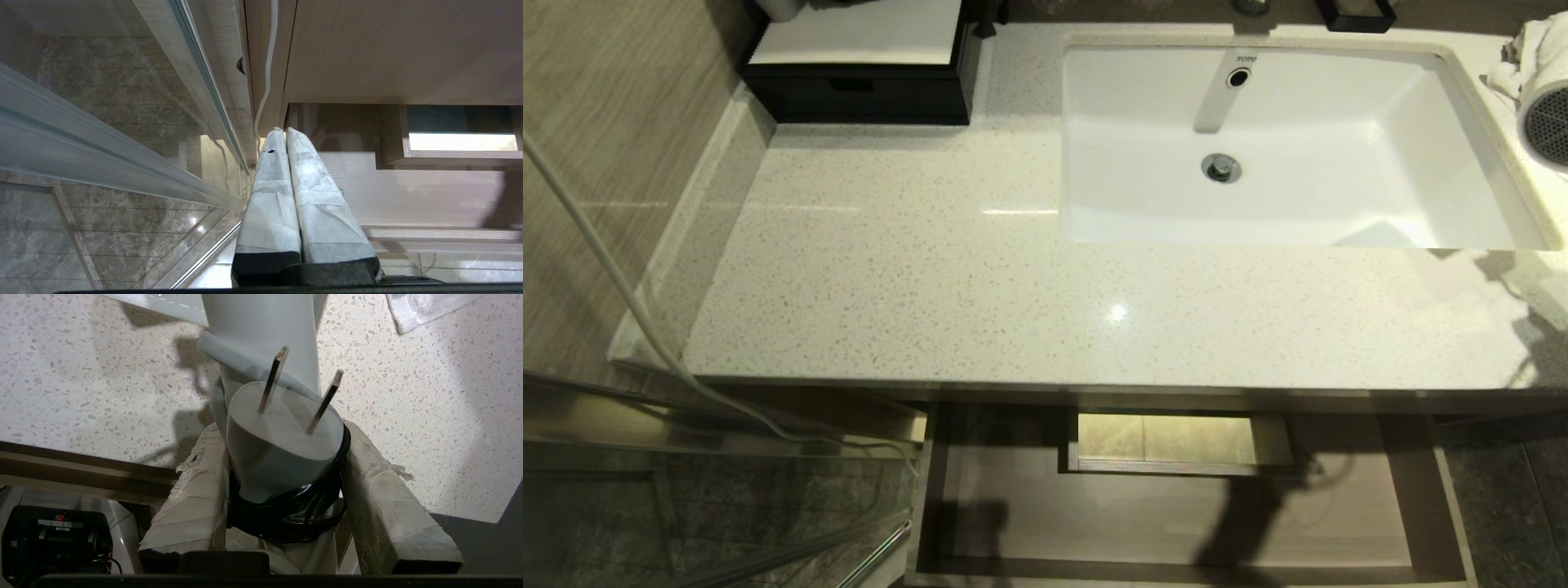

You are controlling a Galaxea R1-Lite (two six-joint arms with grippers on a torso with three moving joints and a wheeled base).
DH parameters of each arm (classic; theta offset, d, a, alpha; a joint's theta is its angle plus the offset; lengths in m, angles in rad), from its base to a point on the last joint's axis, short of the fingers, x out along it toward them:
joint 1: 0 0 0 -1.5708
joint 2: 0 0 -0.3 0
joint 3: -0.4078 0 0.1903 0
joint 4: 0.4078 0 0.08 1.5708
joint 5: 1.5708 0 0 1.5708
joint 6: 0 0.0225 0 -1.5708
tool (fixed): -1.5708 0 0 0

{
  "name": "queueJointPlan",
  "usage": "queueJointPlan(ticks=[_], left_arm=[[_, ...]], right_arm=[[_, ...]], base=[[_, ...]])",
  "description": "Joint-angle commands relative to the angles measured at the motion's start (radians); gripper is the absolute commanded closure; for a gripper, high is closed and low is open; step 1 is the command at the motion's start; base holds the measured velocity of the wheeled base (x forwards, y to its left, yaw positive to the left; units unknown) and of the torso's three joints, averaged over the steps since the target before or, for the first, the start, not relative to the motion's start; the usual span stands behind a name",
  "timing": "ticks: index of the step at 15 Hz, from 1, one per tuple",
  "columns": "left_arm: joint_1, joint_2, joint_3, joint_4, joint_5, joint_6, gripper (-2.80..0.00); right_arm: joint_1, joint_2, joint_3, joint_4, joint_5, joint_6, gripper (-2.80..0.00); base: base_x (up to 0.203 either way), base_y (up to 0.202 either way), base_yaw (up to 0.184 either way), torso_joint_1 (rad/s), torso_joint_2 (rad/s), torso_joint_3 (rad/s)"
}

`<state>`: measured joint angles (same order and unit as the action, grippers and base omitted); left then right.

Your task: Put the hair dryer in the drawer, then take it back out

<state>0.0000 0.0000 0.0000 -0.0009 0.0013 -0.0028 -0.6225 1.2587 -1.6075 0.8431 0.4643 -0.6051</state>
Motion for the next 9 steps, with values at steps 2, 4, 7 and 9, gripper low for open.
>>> queueJointPlan(ticks=[2, 4, 7, 9], left_arm=[[0.000, -0.001, 0.002, -0.001, 0.000, 0.000, 0.00], [0.000, -0.001, 0.001, -0.001, 0.000, 0.000, 0.00], [0.000, 0.000, 0.002, -0.001, 0.000, 0.000, 0.00], [0.000, 0.000, 0.002, -0.001, 0.000, 0.000, 0.00]], right_arm=[[0.027, -0.095, 0.031, 0.002, -0.002, 0.005, 0.00], [0.057, -0.135, 0.063, -0.010, -0.009, 0.037, 0.00], [0.136, -0.196, 0.132, -0.117, -0.153, 0.110, 0.00], [0.209, -0.230, 0.174, -0.154, -0.268, 0.189, 0.00]], base=[[0.000, 0.000, 0.000, 0.000, 0.00, 0.000], [0.000, 0.000, 0.000, 0.000, 0.00, 0.000], [0.000, 0.000, 0.000, -0.237, 0.14, -0.101], [0.000, 0.000, 0.000, -0.342, 0.15, -0.149]])
